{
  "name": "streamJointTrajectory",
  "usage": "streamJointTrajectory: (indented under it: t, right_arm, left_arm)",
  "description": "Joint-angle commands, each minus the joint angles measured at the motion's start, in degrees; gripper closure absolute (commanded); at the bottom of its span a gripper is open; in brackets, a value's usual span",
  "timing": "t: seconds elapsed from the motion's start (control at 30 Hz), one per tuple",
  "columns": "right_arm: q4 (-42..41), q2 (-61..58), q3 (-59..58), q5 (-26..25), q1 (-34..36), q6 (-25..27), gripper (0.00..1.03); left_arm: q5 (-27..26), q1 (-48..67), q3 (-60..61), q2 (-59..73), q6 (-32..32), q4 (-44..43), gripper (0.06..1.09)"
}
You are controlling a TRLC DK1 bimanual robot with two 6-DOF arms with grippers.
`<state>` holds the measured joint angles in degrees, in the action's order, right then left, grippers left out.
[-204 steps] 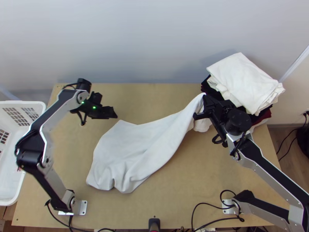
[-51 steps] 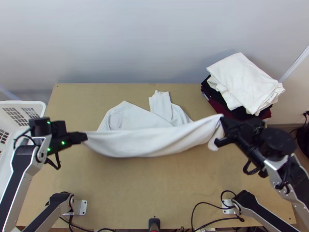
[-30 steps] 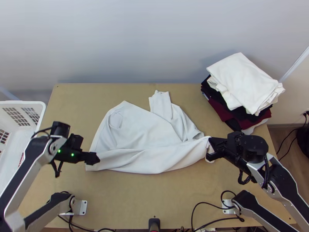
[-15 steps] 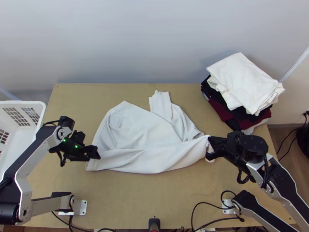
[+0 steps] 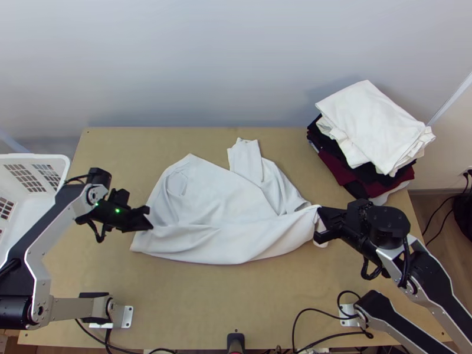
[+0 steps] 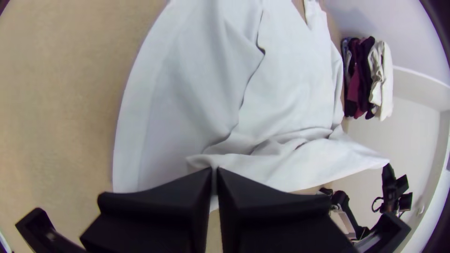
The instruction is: Fold the t-shirt
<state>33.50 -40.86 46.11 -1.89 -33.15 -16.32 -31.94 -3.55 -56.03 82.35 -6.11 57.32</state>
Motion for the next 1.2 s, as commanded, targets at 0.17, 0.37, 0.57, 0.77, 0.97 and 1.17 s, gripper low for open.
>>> streamJointTrajectory:
  t: [0.17, 0.37, 0.57, 0.77, 0.97, 1.17]
  right_arm:
    - [-2.9, -4.8, 5.6, 0.1, 4.4, -1.0, 1.00]
    - [-1.0, -12.6, 15.2, 0.1, 6.6, -5.0, 1.00]
    - [1.0, -22.1, 28.7, 0.2, 9.0, -10.0, 1.00]
    - [-3.2, -32.7, 41.4, 0.1, 14.6, -9.8, 1.00]
    - [-8.1, -43.7, 55.5, 0.1, 20.9, -5.1, 1.00]
    - [-10.3, -53.0, 70.4, 0.1, 24.2, -2.1, 1.00]
  left_arm:
    - [-0.9, -4.4, -11.4, -2.7, -6.3, 0.4, 1.04]
    - [0.9, -5.0, -21.0, -3.3, -10.2, 0.3, 1.05]
    - [3.3, -5.2, -32.1, -1.7, -12.1, 0.1, 1.05]
    - [8.8, -4.2, -41.8, 1.3, -14.1, -7.0, 1.05]
    - [17.4, -4.2, -53.8, 7.0, -15.5, -13.8, 1.05]
    - [25.4, -5.9, -70.7, 15.7, -14.5, -14.0, 1.05]
